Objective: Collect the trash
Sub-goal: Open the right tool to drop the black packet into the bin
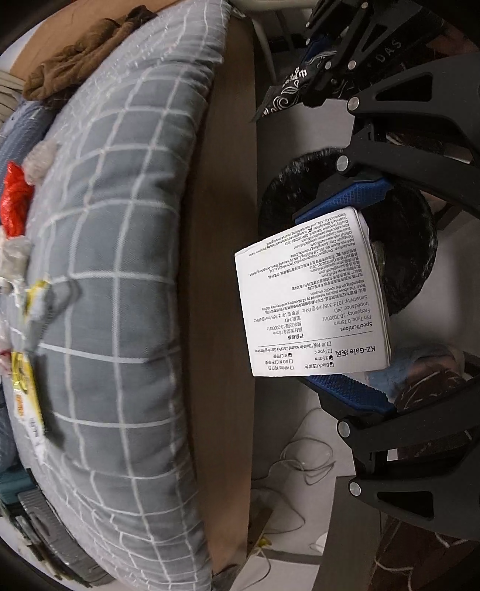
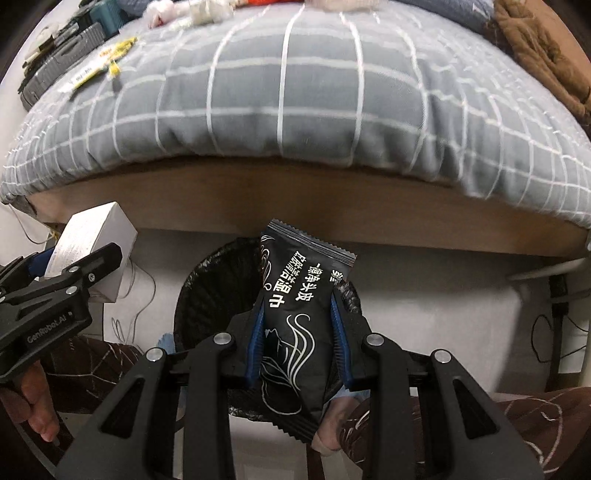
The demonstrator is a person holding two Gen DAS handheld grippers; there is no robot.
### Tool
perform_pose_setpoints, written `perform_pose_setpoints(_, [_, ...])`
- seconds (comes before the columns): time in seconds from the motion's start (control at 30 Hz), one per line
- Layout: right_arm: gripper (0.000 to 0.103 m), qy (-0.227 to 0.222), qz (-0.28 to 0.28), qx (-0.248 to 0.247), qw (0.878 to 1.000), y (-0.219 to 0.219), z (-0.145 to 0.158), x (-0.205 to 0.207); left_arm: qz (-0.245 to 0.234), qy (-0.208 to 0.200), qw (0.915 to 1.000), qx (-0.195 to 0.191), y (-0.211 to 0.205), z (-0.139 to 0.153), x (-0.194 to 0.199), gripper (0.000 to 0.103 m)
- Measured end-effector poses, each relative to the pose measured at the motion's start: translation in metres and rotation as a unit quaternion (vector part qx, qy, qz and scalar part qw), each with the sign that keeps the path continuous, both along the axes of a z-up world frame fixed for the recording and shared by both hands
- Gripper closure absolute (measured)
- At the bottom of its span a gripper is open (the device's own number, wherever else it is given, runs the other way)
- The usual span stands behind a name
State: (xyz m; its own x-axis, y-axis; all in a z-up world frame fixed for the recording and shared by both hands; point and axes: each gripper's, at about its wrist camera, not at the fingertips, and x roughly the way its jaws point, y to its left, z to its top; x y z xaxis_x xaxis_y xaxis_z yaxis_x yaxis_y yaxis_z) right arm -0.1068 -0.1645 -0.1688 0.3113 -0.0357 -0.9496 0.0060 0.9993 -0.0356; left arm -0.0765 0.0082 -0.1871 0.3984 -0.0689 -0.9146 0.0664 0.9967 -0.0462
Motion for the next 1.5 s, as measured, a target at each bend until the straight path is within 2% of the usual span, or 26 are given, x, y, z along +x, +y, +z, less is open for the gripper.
perform_pose_setpoints(0.33, [0.072, 0.042, 0.014, 0.005, 0.999, 0.017, -0.033, 0.011, 0.02, 0.03, 0.9993, 0.011, 0.025, -0.035, 0.007, 0.028])
perform_pose_setpoints(0.5, [0.072, 0.051, 0.03, 0.005, 0.998, 0.029, -0.041, 0.015, 0.034, 0.037, 0.9987, 0.011, 0.037, -0.04, 0.009, 0.028])
perform_pose_setpoints(0.8, [0.047, 0.047, 0.028, 0.003, 0.999, 0.031, -0.045, 0.018, 0.024, 0.042, 0.9988, 0.014, 0.026, -0.049, 0.013, 0.028])
perform_pose_setpoints(0.87, [0.035, 0.045, 0.022, 0.0, 0.999, 0.026, -0.043, 0.017, 0.018, 0.044, 0.9988, 0.011, 0.021, -0.05, 0.013, 0.028])
perform_pose_setpoints(0.93, [0.026, 0.037, 0.015, -0.015, 0.999, 0.02, -0.041, 0.015, 0.006, 0.044, 0.9989, 0.014, 0.011, -0.051, 0.014, 0.028])
perform_pose_setpoints(1.07, [0.017, 0.025, -0.001, -0.033, 0.999, 0.003, -0.036, 0.013, -0.01, 0.049, 0.9987, 0.009, -0.007, -0.053, 0.015, 0.028])
perform_pose_setpoints(1.17, [0.012, 0.019, -0.024, -0.038, 0.999, -0.014, -0.033, 0.006, -0.029, 0.049, 0.9984, 0.006, -0.025, -0.052, 0.014, 0.028])
perform_pose_setpoints(1.33, [0.012, 0.011, -0.06, -0.041, 0.997, -0.043, -0.031, -0.003, -0.06, 0.047, 0.9971, 0.004, -0.058, -0.052, 0.01, 0.028])
perform_pose_setpoints(1.5, [0.011, -0.013, -0.085, -0.065, 0.994, -0.067, -0.013, -0.01, -0.077, 0.05, 0.9957, 0.002, -0.082, -0.052, 0.007, 0.028])
